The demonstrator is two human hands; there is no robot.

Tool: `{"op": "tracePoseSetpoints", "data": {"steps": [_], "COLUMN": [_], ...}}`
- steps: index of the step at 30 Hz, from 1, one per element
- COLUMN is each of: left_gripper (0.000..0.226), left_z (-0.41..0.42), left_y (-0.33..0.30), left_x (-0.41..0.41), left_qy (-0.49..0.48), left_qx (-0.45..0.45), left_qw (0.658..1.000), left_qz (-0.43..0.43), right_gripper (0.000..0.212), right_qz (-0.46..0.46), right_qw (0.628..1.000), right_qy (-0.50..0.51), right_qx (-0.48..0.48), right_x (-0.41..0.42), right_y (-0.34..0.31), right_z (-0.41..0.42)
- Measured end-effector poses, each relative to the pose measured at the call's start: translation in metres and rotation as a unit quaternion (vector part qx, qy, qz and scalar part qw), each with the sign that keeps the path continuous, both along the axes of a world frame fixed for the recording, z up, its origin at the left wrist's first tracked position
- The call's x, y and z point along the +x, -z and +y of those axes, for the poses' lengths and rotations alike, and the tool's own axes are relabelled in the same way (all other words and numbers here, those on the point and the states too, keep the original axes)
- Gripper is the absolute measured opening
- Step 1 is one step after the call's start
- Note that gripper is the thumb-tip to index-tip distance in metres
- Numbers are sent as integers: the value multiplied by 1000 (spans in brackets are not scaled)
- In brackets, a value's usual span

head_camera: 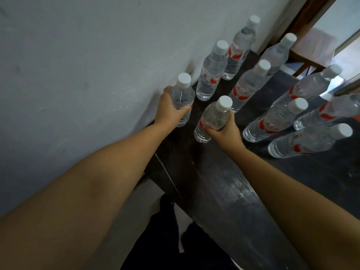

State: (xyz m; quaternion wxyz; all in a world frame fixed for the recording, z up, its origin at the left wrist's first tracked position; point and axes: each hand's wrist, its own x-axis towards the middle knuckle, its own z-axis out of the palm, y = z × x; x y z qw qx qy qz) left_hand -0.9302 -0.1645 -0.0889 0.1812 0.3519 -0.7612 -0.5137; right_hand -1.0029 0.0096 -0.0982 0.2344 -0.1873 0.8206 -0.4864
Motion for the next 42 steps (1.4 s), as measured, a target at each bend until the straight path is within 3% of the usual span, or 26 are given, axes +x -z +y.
{"op": "tracePoseSetpoints", "data": {"steps": [5,11,16,20,28,34,37,42], "left_gripper": [72,105,98,92,82,69,68,63], "left_z": [0,3,19,39,95,137,150,173], "left_y": [-3,-9,-12,-30,-42,-34,-34,-33], "left_x": [1,7,30,39,80,123,143,182], "left_qy": [7,8,-37,-69,-58,13,40,40], "left_qx": [1,31,8,-38,-119,-201,-222,-233], "left_qw": [999,994,987,986,971,923,900,883], "left_qz": [-41,-105,-156,-148,-202,-328,-374,-406], "right_gripper": [83,93,106,105,76,50,50,52], "right_qz": [-18,-18,-7,58,185,282,272,296], "right_qw": [999,997,995,993,966,900,841,762], "right_qy": [-20,-52,-53,-61,-136,-228,-326,-417], "right_qx": [18,55,79,81,119,242,334,397], "right_x": [0,-3,5,15,26,44,60,92], "right_y": [-1,-6,-18,-32,-57,-47,-48,-54], "right_z": [-1,7,18,32,65,82,84,88]}}
